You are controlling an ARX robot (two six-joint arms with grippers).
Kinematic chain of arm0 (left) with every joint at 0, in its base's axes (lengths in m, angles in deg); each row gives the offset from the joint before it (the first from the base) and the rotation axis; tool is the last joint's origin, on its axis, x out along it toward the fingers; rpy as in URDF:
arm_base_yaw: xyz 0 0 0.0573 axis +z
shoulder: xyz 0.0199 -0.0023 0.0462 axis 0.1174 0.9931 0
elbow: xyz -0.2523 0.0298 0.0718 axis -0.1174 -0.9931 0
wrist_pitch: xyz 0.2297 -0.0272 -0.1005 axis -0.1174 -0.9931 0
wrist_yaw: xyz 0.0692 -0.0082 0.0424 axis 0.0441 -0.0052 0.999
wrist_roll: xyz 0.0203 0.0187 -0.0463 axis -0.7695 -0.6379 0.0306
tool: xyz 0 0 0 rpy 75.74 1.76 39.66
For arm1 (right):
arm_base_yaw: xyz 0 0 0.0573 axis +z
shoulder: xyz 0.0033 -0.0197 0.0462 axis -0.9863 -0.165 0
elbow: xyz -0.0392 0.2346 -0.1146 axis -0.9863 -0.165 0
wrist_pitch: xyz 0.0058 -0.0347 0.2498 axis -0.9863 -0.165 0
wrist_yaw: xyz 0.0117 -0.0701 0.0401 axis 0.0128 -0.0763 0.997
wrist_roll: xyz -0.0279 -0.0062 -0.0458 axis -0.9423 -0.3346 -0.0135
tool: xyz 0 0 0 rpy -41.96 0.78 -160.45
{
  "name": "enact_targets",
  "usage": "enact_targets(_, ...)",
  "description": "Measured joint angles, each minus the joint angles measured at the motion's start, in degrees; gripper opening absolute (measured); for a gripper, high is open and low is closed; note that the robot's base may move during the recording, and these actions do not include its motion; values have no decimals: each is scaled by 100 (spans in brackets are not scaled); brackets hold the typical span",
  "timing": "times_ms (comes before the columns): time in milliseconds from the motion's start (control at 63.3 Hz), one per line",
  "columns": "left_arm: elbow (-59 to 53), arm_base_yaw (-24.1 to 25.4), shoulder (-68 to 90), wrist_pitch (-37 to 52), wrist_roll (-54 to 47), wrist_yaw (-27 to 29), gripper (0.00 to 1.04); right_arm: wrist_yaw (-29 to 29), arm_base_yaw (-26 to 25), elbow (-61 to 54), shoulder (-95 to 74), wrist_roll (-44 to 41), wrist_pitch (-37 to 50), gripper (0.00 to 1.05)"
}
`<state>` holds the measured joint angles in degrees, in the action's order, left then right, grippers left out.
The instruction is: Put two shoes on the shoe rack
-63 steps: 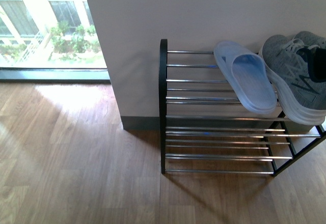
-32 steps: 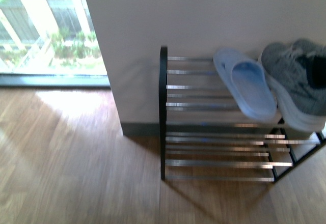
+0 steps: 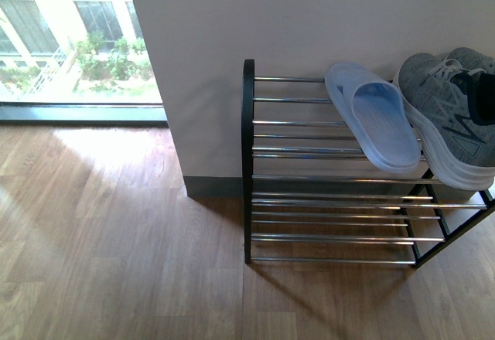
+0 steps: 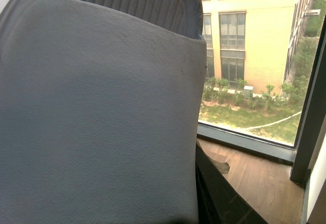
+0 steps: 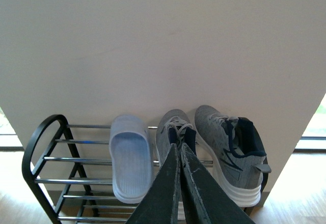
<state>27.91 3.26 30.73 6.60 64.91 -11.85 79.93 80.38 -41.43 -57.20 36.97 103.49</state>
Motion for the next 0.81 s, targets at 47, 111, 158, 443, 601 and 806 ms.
enact_targets(47,0,0,0,0,0,0,2,0,0,0,144,0,-129,1)
enact_targets(111,0,0,0,0,0,0,2,0,0,-2,348,0,-319,1)
enact_targets(158,0,0,0,0,0,0,2,0,0,-2,476,0,-442,1)
enact_targets(443,0,0,0,0,0,0,2,0,0,-2,1150,0,-1082,1)
enact_targets(601,0,0,0,0,0,0,2,0,0,-2,1458,0,-1386,1)
enact_targets(806,0,0,0,0,0,0,2,0,0,-2,1821,0,-1751,1)
